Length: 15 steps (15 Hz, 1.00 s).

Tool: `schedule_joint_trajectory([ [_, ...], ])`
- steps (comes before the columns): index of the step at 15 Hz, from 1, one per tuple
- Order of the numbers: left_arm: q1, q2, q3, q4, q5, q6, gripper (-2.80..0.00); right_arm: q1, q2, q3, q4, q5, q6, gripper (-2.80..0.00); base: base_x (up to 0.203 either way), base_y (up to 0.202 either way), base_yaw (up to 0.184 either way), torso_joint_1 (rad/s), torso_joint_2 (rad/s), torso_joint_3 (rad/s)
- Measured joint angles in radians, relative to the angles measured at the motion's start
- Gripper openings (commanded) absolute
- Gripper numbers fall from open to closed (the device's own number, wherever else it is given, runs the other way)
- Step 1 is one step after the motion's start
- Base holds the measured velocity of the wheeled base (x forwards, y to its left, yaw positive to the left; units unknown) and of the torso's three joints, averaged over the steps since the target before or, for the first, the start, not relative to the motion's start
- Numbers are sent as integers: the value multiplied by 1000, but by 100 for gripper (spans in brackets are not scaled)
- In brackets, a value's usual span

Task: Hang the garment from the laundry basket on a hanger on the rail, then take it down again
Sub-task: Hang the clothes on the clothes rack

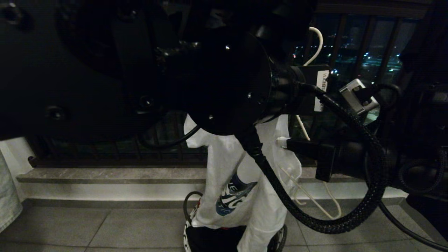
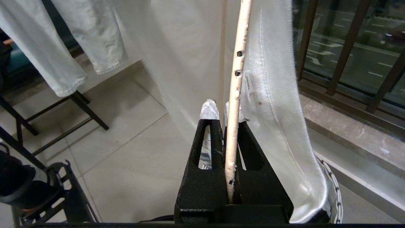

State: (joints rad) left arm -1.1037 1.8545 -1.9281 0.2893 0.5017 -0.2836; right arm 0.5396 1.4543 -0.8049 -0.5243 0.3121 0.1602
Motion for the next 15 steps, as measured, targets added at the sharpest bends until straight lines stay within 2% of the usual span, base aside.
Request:
schedule_joint_trajectory([
  [3,-7,4,0,-1,0,15,-280,0,14,10,-7,1,-2,-280,0,0,0,0,0,0],
  [6,-5,15,0,-28,-1,16,-280,0,29,20,-74,1,0,-280,0,0,0,0,0,0],
  [8,4,31,0,-83,-8,19,-280,0,40,24,-78,0,0,-280,0,0,0,0,0,0],
  [13,25,49,1,-91,-21,34,-280,0,50,25,-80,0,1,-280,0,0,0,0,0,0],
  [15,42,46,1,-91,-50,33,-280,0,51,22,-80,1,2,-280,0,0,0,0,0,0],
])
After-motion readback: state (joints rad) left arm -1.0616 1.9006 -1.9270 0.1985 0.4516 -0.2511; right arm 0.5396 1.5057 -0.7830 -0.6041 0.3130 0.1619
